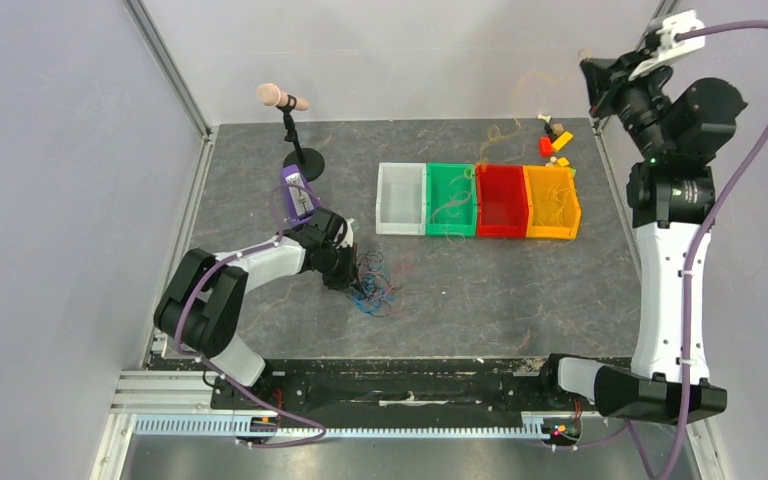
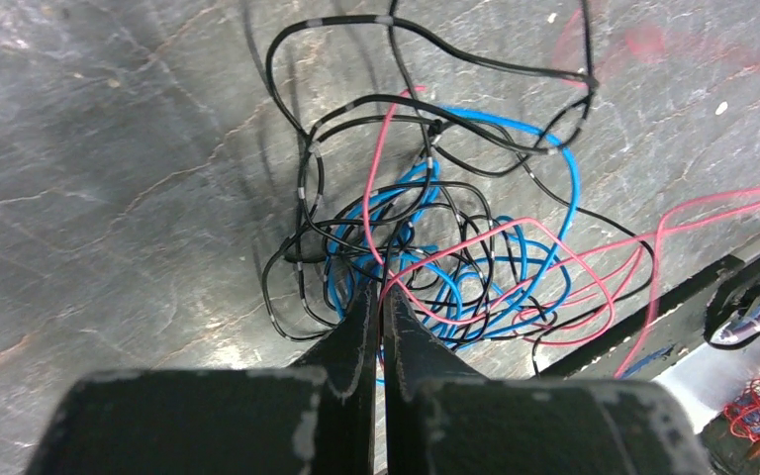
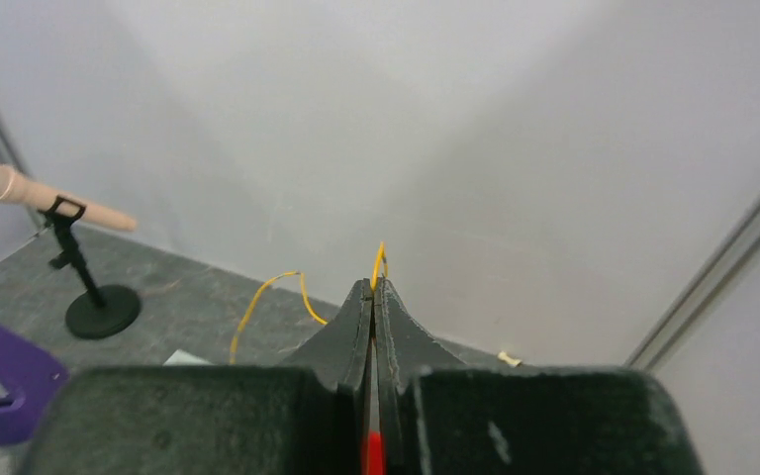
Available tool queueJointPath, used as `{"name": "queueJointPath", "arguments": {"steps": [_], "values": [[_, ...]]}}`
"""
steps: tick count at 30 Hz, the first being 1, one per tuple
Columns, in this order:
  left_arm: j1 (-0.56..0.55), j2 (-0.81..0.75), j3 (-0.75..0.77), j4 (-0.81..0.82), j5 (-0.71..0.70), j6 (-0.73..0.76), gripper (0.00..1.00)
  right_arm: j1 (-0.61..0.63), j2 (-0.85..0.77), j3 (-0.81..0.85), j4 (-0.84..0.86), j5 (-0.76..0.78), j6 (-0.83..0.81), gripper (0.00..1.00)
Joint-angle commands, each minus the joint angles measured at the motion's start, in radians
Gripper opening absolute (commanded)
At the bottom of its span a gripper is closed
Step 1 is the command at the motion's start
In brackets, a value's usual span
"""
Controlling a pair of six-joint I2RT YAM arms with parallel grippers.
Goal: Untangle the cables
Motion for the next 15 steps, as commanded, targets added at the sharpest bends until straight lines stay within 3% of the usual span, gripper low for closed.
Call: {"name": "queueJointPath", "arguments": {"steps": [1, 8, 15], "values": [[0.026, -0.032, -0.019, -0.045, -0.037, 0.071, 0.02, -0.054, 0.034, 0.103, 0.098, 0.046, 0.044, 0.00], [0.046, -0.070, -0.046, -0.053, -0.022, 0.103, 0.02, -0.102, 0.054, 0.102, 0.141, 0.032, 0.073, 0.00], [0.057, -0.077, -0.059, -0.086, -0.065, 0.156, 0.02, -0.147, 0.075, 0.100, 0.184, 0.152, 0.022, 0.00]]}}
